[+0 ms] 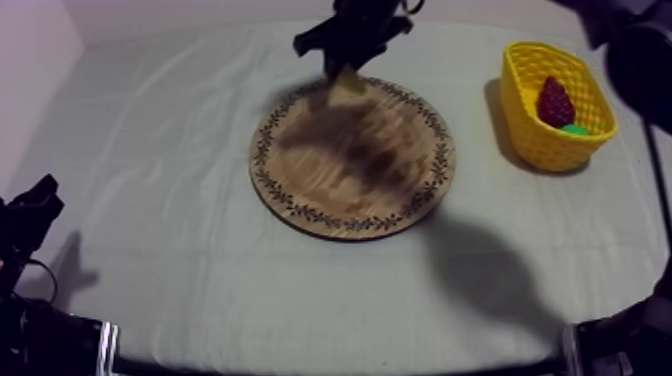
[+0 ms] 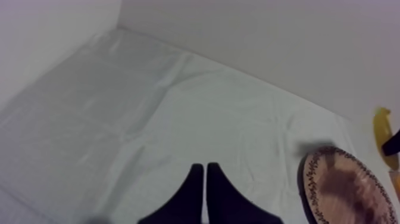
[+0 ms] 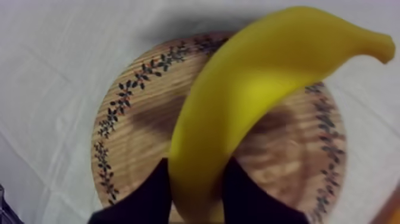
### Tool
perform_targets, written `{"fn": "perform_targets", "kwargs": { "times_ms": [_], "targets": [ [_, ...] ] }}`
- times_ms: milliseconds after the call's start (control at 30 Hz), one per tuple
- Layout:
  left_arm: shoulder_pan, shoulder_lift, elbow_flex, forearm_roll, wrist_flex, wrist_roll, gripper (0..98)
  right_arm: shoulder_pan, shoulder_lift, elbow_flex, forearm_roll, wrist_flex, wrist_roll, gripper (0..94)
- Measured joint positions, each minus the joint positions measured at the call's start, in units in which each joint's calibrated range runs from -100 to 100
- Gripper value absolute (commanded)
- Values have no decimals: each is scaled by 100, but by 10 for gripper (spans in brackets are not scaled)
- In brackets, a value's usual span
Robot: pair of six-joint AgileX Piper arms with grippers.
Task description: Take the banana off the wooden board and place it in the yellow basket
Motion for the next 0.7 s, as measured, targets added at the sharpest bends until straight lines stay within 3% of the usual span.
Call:
{"fn": "perform_targets", "kwargs": {
  "times_ms": [400, 700],
  "targets": [
    [0, 0, 0, 0, 0, 0, 1, 777, -2542, 2509, 229, -95, 289, 184],
    [0, 0, 0, 0, 0, 0, 1, 1734, -3675, 4133, 384, -446, 736, 214]
  ]
}}
